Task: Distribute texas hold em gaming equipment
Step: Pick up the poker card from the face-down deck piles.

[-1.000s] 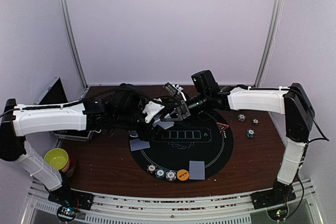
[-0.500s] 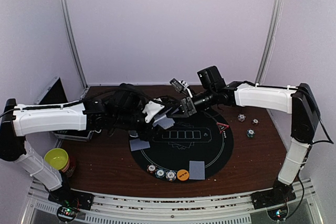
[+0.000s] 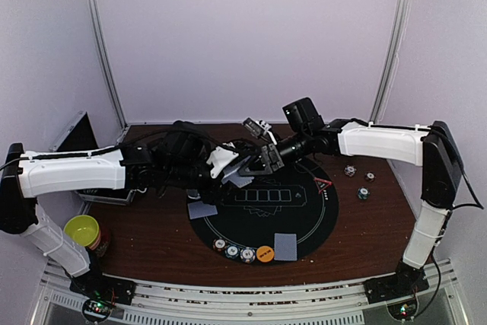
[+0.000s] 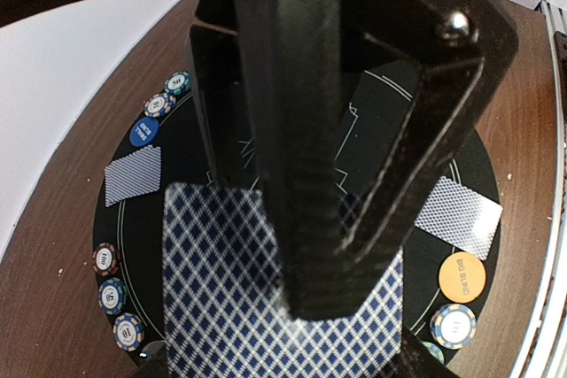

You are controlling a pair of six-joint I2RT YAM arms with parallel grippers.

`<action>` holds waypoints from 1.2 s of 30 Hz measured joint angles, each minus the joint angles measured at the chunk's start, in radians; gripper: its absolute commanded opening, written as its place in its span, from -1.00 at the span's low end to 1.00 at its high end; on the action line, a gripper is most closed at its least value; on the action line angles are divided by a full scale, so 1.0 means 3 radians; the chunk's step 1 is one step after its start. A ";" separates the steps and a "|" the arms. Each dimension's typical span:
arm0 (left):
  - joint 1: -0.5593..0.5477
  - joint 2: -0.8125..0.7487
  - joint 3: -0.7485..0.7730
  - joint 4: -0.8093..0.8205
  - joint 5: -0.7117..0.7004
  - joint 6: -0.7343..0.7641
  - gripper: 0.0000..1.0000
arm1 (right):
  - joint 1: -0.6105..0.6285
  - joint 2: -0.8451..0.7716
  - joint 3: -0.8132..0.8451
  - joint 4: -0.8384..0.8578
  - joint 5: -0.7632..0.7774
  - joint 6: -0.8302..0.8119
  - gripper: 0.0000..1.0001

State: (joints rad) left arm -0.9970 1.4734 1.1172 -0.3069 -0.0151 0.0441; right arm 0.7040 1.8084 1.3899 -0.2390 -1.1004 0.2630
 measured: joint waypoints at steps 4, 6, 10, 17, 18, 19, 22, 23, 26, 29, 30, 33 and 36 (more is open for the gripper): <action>0.0000 0.0000 0.0000 0.0000 0.0000 0.0000 0.19 | 0.0028 0.0103 0.0089 0.0019 0.0010 0.0065 -0.22; 0.0000 0.0000 0.0000 -0.0001 0.0000 0.0000 0.19 | 0.0032 0.0163 0.0120 0.0020 0.0022 0.0078 -0.28; 0.0001 0.0001 -0.0004 -0.0029 -0.0010 0.0001 0.19 | 0.0033 0.0220 0.0173 -0.0042 0.0041 0.0050 -0.38; 0.0000 0.0001 -0.0006 -0.0029 -0.0019 0.0003 0.20 | 0.0033 0.0178 0.0212 -0.0174 0.0127 -0.0097 -0.47; 0.0000 0.0001 -0.0006 -0.0028 -0.0019 0.0003 0.19 | 0.0027 0.0159 0.0211 -0.0193 0.0146 -0.0109 -0.49; 0.0000 0.0001 -0.0006 -0.0025 -0.0019 0.0003 0.19 | 0.0017 0.0142 0.0210 -0.0206 0.0165 -0.0123 -0.51; 0.0000 0.0001 -0.0006 -0.0023 -0.0020 0.0003 0.19 | -0.0032 0.0111 0.0207 -0.0243 0.0182 -0.0177 -0.57; 0.0000 0.0001 -0.0006 -0.0025 -0.0022 0.0003 0.19 | -0.0046 0.0106 0.0207 -0.0257 0.0181 -0.0187 -0.59; 0.0001 0.0001 -0.0009 -0.0029 -0.0024 0.0003 0.19 | -0.0079 0.0099 0.0207 -0.0300 0.0170 -0.0225 -0.70; 0.0001 0.0001 -0.0011 -0.0033 -0.0028 0.0003 0.19 | -0.0089 0.0098 0.0207 -0.0320 0.0109 -0.0267 -0.90; 0.0000 0.0001 -0.0015 -0.0038 -0.0028 0.0003 0.19 | -0.0089 0.0093 0.0207 -0.0328 0.0080 -0.0270 -0.93; 0.0001 0.0001 -0.0023 -0.0048 -0.0027 0.0004 0.19 | -0.0094 0.0069 0.0207 -0.0370 0.0020 -0.0282 -0.99; 0.0000 0.0001 -0.0023 -0.0033 -0.0025 0.0009 0.19 | -0.0099 0.0033 0.0207 -0.0409 0.0015 -0.0301 -1.00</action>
State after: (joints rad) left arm -0.9970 1.4738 1.1103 -0.3168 -0.0227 0.0467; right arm 0.6743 1.8183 1.4521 -0.3618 -1.0958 0.1726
